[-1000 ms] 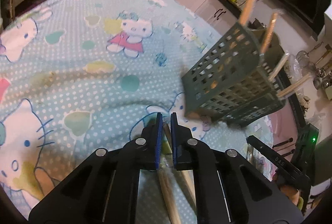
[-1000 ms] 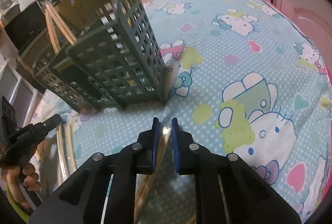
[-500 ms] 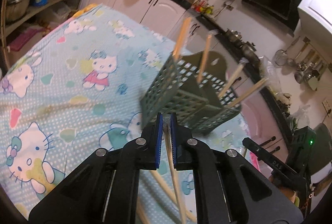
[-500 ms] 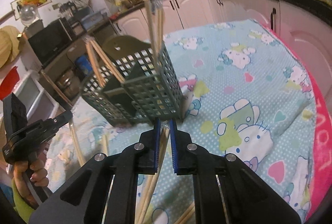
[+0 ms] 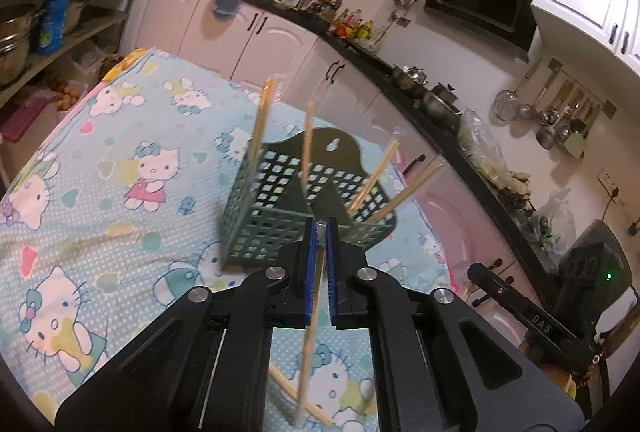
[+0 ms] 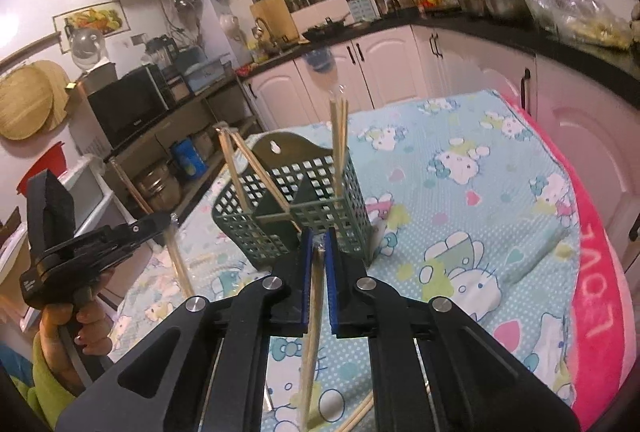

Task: Organize utensils
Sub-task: 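Lift both held chopsticks upright and carry them above the green caddy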

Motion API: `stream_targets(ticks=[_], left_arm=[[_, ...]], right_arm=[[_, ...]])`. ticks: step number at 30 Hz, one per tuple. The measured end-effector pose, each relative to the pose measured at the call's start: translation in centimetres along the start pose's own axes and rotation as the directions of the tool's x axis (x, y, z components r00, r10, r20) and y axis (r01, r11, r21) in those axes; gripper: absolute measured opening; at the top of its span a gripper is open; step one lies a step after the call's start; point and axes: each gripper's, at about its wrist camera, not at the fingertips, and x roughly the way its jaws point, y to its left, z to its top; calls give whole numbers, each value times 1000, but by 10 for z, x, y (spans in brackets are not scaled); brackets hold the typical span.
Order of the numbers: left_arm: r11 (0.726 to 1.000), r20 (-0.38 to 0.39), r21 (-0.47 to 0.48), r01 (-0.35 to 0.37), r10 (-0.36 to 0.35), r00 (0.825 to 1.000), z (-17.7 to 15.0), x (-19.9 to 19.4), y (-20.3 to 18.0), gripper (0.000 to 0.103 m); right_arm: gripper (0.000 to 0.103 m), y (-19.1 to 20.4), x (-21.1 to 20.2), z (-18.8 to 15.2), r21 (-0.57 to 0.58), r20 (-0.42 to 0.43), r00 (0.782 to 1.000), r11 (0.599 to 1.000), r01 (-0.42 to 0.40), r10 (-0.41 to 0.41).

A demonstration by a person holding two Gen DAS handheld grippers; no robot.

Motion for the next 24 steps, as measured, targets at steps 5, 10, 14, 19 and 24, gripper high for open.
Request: stream_targets(ticks=[5, 10, 14, 19, 24], left_arm=[[999, 18, 34, 19, -19, 1000, 6, -6, -17, 1], [998, 28, 60, 36, -38, 999, 14, -9, -28, 1], [996, 33, 74, 53, -56, 998, 20, -10, -36, 1], [992, 46, 96, 75, -80, 996, 33, -12, -49, 1], [988, 75, 121, 93, -102, 992, 50, -17, -61, 0]], right_arm=[[6, 4, -12, 5, -10, 35, 999, 1000, -5, 6], [6, 8, -23, 12, -23, 75, 997, 1000, -8, 9], [5, 13, -29, 19, -46, 100, 995, 999, -7, 11], [5, 20, -35, 31, -72, 129, 991, 997, -11, 20], [5, 29, -41, 46, -94, 163, 986, 995, -18, 33]])
